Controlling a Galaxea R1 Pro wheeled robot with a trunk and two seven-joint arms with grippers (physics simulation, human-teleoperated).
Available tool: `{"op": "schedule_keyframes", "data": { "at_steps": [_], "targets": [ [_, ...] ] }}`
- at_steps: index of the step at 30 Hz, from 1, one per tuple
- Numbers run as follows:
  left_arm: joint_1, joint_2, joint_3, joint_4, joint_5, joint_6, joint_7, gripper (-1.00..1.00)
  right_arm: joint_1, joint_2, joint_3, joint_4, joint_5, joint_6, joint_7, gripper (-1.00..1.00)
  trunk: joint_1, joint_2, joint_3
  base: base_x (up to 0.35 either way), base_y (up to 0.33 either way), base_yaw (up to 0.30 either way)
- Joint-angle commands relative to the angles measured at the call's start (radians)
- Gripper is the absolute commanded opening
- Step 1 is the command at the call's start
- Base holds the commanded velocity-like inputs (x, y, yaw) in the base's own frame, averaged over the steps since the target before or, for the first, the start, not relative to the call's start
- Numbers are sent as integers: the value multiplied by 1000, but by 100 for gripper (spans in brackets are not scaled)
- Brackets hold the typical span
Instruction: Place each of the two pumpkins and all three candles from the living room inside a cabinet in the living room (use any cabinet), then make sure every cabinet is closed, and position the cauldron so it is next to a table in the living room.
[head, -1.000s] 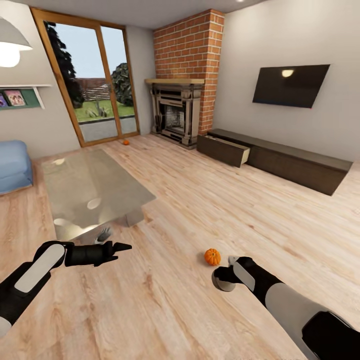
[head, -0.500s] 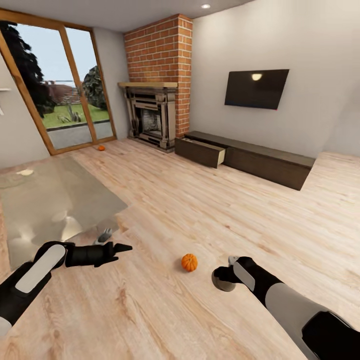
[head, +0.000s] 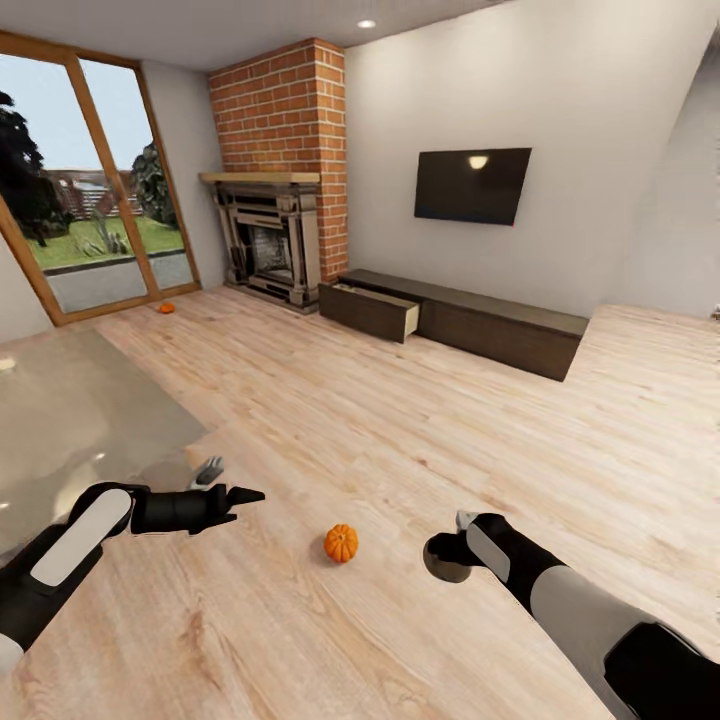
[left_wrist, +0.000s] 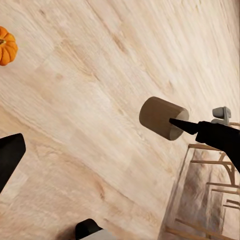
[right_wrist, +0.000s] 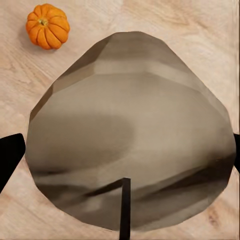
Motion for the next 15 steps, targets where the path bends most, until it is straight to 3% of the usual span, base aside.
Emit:
{"op": "schedule_keyframes", "data": {
  "at_steps": [1,15],
  "targets": [
    [-1,1,-2,0,-7,1,-8,100,0,-1,7,-3,-13,2,-9,-100,0,-1,1,187,-248,-151],
    [-1,1,-3,0,-7,1,-7,100,0,-1,7,-3,-13,1,-9,-100,0,-1,21,201,-248,-148]
  ]
}}
